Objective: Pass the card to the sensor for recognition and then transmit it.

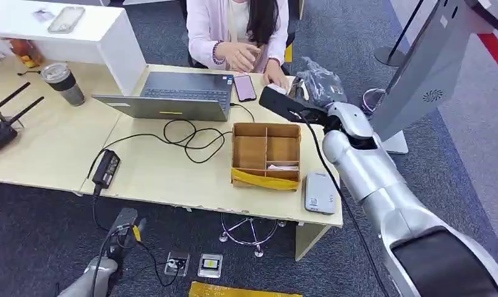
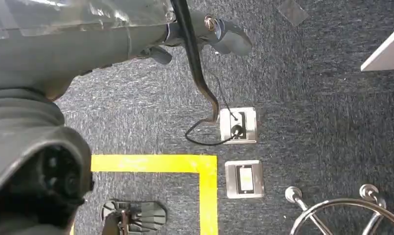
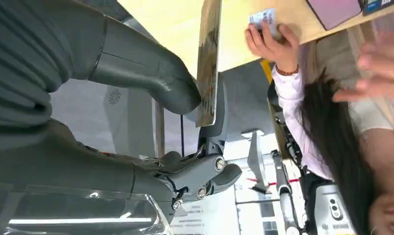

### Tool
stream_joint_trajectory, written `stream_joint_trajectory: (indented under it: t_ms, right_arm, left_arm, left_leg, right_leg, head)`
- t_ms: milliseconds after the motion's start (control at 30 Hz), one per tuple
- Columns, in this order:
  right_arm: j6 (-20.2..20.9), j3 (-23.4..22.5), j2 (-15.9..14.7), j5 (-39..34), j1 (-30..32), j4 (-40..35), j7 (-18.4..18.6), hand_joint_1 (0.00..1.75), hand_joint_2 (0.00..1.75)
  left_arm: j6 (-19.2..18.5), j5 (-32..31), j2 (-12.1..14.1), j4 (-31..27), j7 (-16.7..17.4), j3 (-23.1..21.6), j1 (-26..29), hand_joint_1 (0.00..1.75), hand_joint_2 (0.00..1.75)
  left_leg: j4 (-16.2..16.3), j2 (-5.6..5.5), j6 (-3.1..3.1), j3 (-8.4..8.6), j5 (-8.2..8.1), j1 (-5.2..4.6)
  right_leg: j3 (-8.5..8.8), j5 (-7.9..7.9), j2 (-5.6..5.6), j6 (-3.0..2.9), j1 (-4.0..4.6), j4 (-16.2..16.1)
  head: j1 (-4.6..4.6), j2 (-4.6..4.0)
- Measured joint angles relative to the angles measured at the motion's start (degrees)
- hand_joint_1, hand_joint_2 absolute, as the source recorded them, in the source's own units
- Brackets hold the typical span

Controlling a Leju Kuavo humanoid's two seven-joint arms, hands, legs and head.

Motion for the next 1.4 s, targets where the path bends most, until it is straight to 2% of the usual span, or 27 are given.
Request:
stream_joint_trajectory:
  t_ms: [633,667,700,1167,1267,1400]
  right_arm:
    - [0.1,0.0,3.0,1.0,0.5,3.6,0.4,1.75,1.75]
    - [0.1,0.0,3.1,1.0,0.5,3.7,0.5,0.0,1.75]
    - [0.2,0.0,3.2,1.1,0.5,3.7,0.6,0.0,0.0]
    - [1.2,-0.1,3.1,3.1,0.5,3.7,-0.2,0.0,0.0]
    - [0.8,-0.6,2.1,2.6,0.5,3.7,0.0,0.0,0.0]
    - [-0.9,-2.5,-1.5,0.4,-0.2,3.7,-0.2,0.0,0.0]
  left_arm:
    - [0.0,0.0,-0.3,0.0,0.1,0.0,-0.1,0.0,0.0]
    - [0.0,0.0,-0.3,0.0,0.1,0.0,-0.1,0.0,0.0]
    - [0.0,0.0,-0.3,0.0,0.1,0.0,-0.1,0.0,0.0]
    - [-0.2,-0.3,-0.2,0.0,0.0,0.1,0.2,0.0,0.0]
    - [-0.2,-0.3,-0.2,0.0,0.0,0.2,0.5,0.0,0.0]
    - [-0.2,0.2,-0.2,0.0,-0.4,0.3,1.2,0.0,0.0]
  left_leg:
    - [0.0,0.0,0.0,0.0,0.0,0.0]
    - [0.0,0.0,0.0,0.0,0.0,0.0]
    - [0.0,-0.01,0.0,0.0,0.0,0.0]
    - [0.0,0.0,0.0,0.0,0.0,0.0]
    - [0.0,-0.01,0.0,0.01,0.0,0.0]
    - [0.0,-0.02,0.0,0.02,0.0,-0.02]
  right_leg:
    - [0.0,0.0,0.0,0.0,0.0,0.0]
    - [0.0,0.0,0.0,0.0,0.0,0.0]
    - [0.01,0.0,-0.01,0.0,0.0,0.0]
    - [-0.01,0.0,0.01,0.0,0.0,0.0]
    - [-0.01,0.0,-0.01,0.0,0.0,0.0]
    - [-0.01,0.0,-0.03,0.0,-0.02,0.0]
  head:
    - [0.0,0.0]
    - [0.02,0.0]
    - [0.02,0.0]
    - [0.02,0.0]
    - [0.02,0.0]
    - [0.02,0.0]
